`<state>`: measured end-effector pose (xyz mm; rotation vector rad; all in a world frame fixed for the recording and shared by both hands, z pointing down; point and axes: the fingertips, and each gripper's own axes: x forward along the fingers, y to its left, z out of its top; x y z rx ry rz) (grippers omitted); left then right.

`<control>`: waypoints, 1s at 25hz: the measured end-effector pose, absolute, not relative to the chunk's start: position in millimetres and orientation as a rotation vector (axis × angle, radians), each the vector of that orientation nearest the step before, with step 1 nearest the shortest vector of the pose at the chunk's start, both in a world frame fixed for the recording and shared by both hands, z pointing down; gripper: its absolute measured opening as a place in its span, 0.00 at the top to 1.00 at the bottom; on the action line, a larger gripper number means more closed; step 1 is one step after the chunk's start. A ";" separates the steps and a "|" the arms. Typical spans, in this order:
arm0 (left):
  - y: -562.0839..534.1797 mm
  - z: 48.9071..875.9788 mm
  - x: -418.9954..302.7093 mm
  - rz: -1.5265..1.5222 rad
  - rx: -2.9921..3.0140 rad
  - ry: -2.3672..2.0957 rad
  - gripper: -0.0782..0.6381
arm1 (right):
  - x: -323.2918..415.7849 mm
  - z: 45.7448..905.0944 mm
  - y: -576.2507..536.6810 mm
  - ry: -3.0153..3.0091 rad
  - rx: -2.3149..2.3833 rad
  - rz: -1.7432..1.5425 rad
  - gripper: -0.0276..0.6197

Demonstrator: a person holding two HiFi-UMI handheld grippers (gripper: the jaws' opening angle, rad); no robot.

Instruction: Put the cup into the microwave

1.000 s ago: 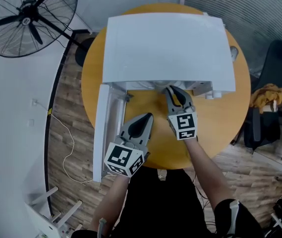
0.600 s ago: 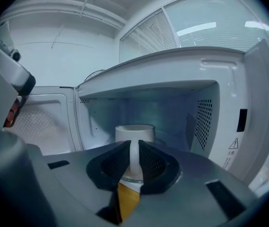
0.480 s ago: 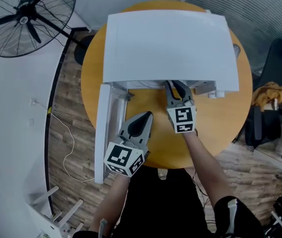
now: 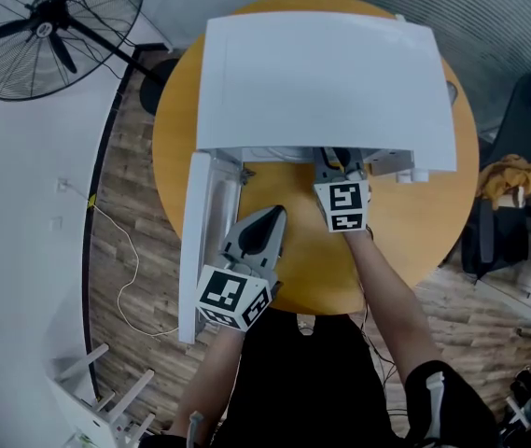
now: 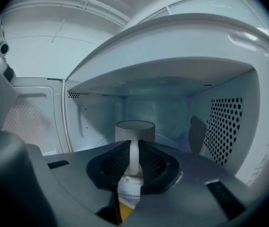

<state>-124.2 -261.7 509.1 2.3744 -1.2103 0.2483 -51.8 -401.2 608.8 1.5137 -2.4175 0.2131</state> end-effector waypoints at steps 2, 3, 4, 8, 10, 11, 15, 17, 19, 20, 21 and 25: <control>-261.5 509.2 -124.8 0.248 2.372 -1.211 0.90 | -53.0 610.7 -404.6 -2.413 1.512 0.213 0.86; -261.5 509.1 -125.0 0.249 2.372 -1.211 0.90 | -53.5 611.7 -406.3 -2.412 1.512 0.214 0.86; -261.5 508.9 -125.1 0.251 2.372 -1.211 0.90 | -53.8 612.7 -408.1 -2.411 1.514 0.216 0.86; -262.5 509.5 -126.7 0.254 2.370 -1.216 0.90 | -55.9 614.5 -413.8 -2.414 1.522 0.218 0.86; -262.6 510.2 -128.6 0.253 2.365 -1.222 0.90 | -58.5 615.2 -414.7 -2.417 1.515 0.217 0.86; -262.8 510.3 -129.7 0.253 2.363 -1.225 0.90 | -59.7 616.0 -415.1 -2.416 1.510 0.216 0.86; -264.0 510.0 -132.7 0.258 2.360 -1.230 0.90 | -61.4 617.5 -417.0 -2.409 1.505 0.213 0.85; -264.6 509.4 -133.7 0.259 2.359 -1.232 0.90 | -62.2 617.1 -418.3 -2.406 1.498 0.202 0.84; -264.7 508.9 -133.9 0.258 2.357 -1.233 0.90 | -63.4 616.8 -418.9 -2.406 1.487 0.193 0.84; -264.4 508.8 -133.5 0.258 2.357 -1.233 0.90 | -63.9 617.0 -418.4 -2.407 1.480 0.192 0.83; -263.9 508.8 -132.9 0.259 2.357 -1.233 0.90 | -64.3 617.3 -417.5 -2.408 1.475 0.193 0.81; -262.9 506.1 -130.4 0.259 2.364 -1.234 0.90 | -63.5 616.9 -413.8 -2.410 1.471 0.200 0.76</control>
